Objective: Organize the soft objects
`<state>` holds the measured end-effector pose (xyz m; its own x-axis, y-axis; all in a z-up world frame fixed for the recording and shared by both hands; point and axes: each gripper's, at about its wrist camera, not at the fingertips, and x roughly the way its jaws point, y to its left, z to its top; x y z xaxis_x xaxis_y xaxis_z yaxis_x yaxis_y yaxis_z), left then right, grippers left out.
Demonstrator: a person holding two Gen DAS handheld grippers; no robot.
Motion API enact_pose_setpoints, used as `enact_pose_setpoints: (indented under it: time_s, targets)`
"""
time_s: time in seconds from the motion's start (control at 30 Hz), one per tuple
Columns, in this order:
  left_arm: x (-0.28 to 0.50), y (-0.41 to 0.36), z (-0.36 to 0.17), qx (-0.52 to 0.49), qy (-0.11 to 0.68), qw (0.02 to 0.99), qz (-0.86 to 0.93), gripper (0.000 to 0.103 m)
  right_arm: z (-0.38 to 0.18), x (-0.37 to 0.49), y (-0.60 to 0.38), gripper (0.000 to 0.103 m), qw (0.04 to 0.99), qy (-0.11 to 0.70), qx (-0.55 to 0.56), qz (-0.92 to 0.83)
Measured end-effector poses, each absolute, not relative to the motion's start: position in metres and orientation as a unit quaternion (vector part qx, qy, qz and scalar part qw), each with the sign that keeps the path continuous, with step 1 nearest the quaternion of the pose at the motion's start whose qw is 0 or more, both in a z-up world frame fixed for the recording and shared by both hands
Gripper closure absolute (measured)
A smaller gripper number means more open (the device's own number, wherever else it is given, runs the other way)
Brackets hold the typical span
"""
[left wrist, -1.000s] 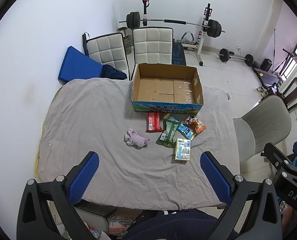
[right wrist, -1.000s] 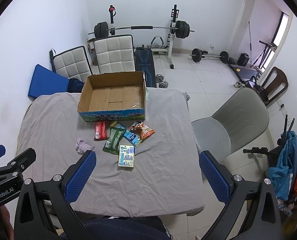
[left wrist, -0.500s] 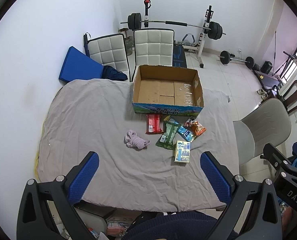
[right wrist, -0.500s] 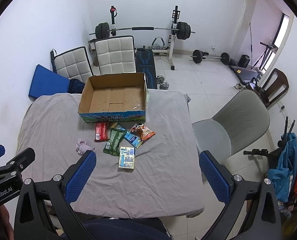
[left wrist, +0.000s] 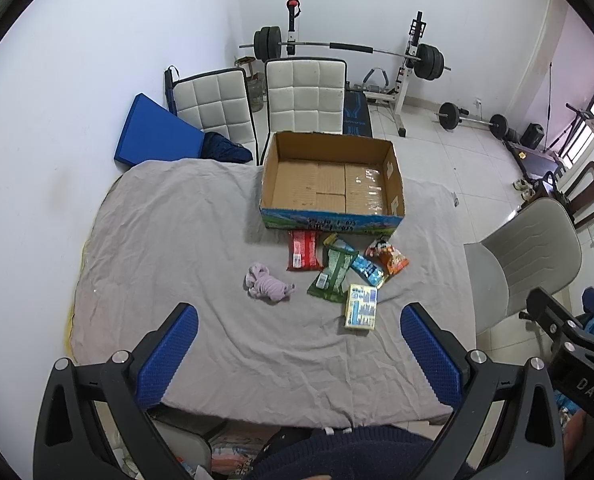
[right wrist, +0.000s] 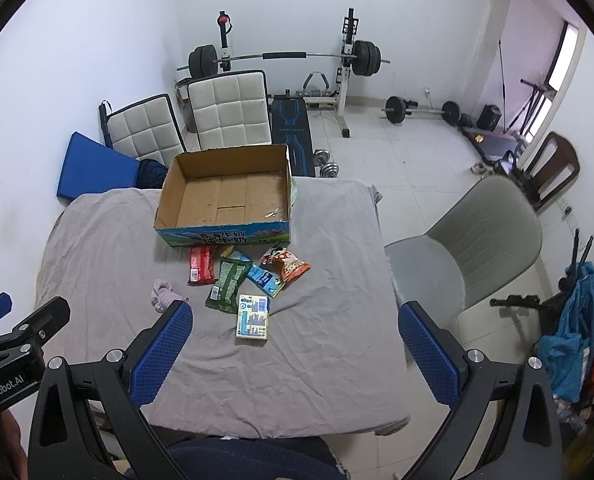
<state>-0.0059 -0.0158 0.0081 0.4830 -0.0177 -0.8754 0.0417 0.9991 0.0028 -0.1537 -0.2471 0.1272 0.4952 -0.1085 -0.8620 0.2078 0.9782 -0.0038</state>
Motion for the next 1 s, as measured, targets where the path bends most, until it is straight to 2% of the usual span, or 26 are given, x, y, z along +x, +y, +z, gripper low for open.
enact_pose_setpoints:
  time_s: [0.13, 0.27, 0.47, 0.53, 0.7, 0.9, 0.97, 1.0]
  targets:
    - [0.020, -0.019, -0.012, 0.005, 0.516, 0.857, -0.010, 0.000, 0.101, -0.141, -0.276, 0.000, 0.849, 0.513, 0.086, -0.097]
    - [0.052, -0.031, -0.052, 0.015, 0.542, 0.840, -0.017, 0.000, 0.047, -0.118, -0.313, 0.000, 0.821, 0.547, 0.114, -0.115]
    - [0.100, -0.075, -0.160, 0.039, 0.616, 0.786, -0.042, 0.001, -0.062, -0.083, -0.356, 0.000, 0.770, 0.614, 0.107, -0.136]
    - [0.110, -0.090, -0.196, 0.048, 0.640, 0.765, -0.046, 0.007, -0.102, -0.075, -0.369, 0.000, 0.754, 0.635, 0.105, -0.133]
    - [0.130, -0.132, -0.303, 0.070, 0.706, 0.703, -0.049, 0.017, -0.182, -0.064, -0.388, 0.000, 0.723, 0.671, 0.099, -0.130]
    - [0.132, -0.163, -0.382, 0.101, 0.754, 0.648, -0.045, 0.018, -0.260, -0.046, -0.398, 0.000, 0.685, 0.711, 0.104, -0.118]
    - [0.131, -0.168, -0.397, 0.104, 0.760, 0.640, -0.043, 0.028, -0.272, -0.041, -0.396, 0.000, 0.680, 0.717, 0.104, -0.113]
    - [0.130, -0.168, -0.401, 0.098, 0.764, 0.636, -0.046, 0.043, -0.275, -0.040, -0.396, 0.000, 0.679, 0.719, 0.104, -0.110]
